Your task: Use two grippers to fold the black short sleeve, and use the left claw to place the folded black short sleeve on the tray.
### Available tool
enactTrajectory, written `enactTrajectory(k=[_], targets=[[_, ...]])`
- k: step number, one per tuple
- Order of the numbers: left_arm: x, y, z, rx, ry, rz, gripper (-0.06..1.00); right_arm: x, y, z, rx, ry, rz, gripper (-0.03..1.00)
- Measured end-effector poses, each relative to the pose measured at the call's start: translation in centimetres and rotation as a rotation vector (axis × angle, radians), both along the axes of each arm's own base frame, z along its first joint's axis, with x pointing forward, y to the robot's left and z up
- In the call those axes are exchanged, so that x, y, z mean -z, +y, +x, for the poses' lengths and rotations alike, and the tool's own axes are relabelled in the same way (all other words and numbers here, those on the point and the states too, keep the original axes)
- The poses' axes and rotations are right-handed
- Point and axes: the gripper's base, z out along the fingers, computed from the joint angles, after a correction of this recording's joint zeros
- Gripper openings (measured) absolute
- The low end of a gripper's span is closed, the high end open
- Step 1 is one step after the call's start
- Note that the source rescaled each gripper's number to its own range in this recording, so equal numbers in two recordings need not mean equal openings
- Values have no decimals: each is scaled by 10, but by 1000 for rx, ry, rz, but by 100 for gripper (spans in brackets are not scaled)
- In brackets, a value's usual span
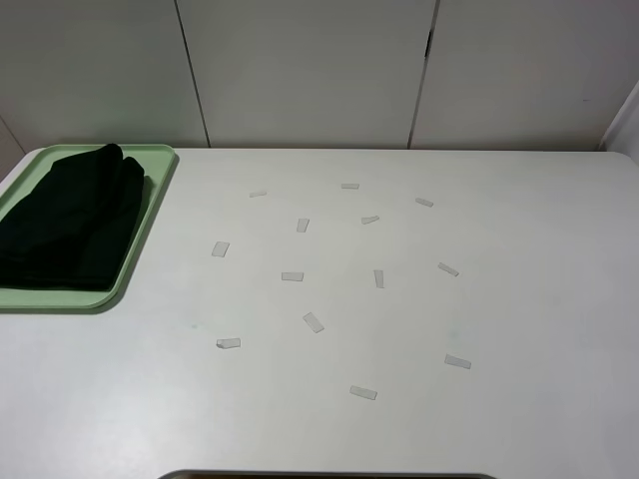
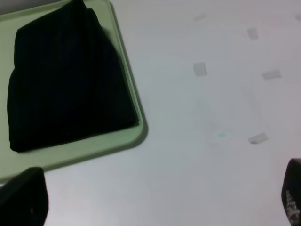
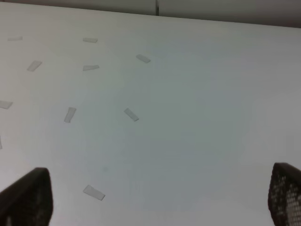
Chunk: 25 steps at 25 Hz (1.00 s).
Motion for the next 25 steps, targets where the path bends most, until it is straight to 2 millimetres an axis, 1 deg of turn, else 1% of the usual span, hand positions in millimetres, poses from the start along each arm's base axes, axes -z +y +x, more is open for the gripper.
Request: enactTrajectory(k=[4, 9, 11, 17, 25], targets=[[5, 0, -6, -2, -10, -4, 100, 0, 0, 0, 0, 0, 0, 100], [32, 0, -10, -15, 3, -24, 100, 0, 0, 0, 0, 0, 0, 100], [38, 1, -13, -26, 16, -24, 100, 0, 0, 0, 0, 0, 0, 100], [41, 5, -12, -77, 21, -14, 100, 0, 0, 0, 0, 0, 0, 100], [41, 5, -12, -82, 21, -16, 100, 0, 0, 0, 0, 0, 0, 100]])
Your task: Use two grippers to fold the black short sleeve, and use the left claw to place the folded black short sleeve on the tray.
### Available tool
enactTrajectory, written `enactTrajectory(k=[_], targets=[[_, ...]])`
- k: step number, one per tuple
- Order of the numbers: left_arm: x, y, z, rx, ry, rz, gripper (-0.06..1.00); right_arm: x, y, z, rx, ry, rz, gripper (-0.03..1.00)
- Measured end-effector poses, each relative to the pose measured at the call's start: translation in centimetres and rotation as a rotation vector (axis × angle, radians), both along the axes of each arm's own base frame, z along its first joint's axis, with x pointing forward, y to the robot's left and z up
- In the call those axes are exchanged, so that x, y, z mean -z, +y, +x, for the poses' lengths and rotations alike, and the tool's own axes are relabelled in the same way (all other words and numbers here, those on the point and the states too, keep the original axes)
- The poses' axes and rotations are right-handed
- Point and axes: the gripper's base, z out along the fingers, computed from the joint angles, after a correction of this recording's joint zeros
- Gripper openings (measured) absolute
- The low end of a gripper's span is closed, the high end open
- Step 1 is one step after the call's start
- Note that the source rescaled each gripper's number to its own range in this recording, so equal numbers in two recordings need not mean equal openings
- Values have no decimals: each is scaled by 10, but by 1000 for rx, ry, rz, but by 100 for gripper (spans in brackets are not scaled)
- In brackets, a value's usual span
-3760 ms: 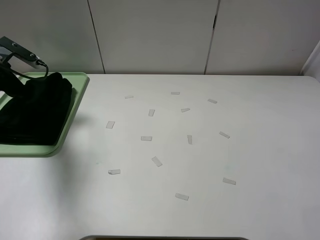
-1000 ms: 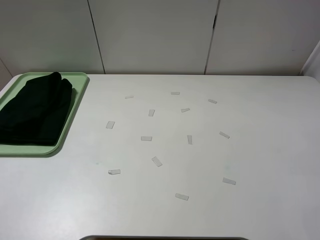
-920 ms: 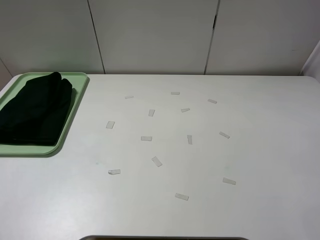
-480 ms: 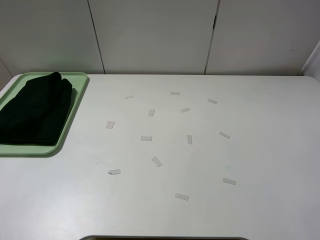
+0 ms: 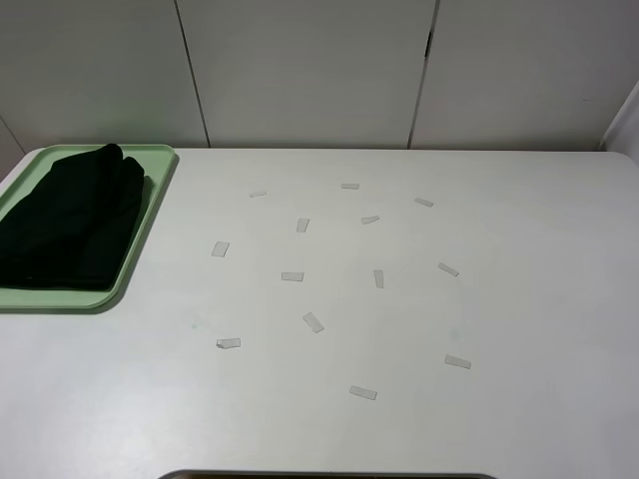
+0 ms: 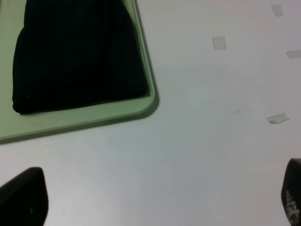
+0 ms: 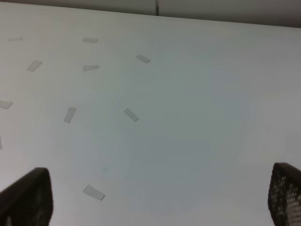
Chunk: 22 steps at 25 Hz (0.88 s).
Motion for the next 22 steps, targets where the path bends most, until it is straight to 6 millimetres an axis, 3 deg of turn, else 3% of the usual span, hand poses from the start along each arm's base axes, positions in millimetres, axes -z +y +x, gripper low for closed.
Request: enactTrajectory(k=[22], targets=[[0, 0, 0, 0, 0, 0, 100, 0, 0, 0, 0, 0, 0, 100]])
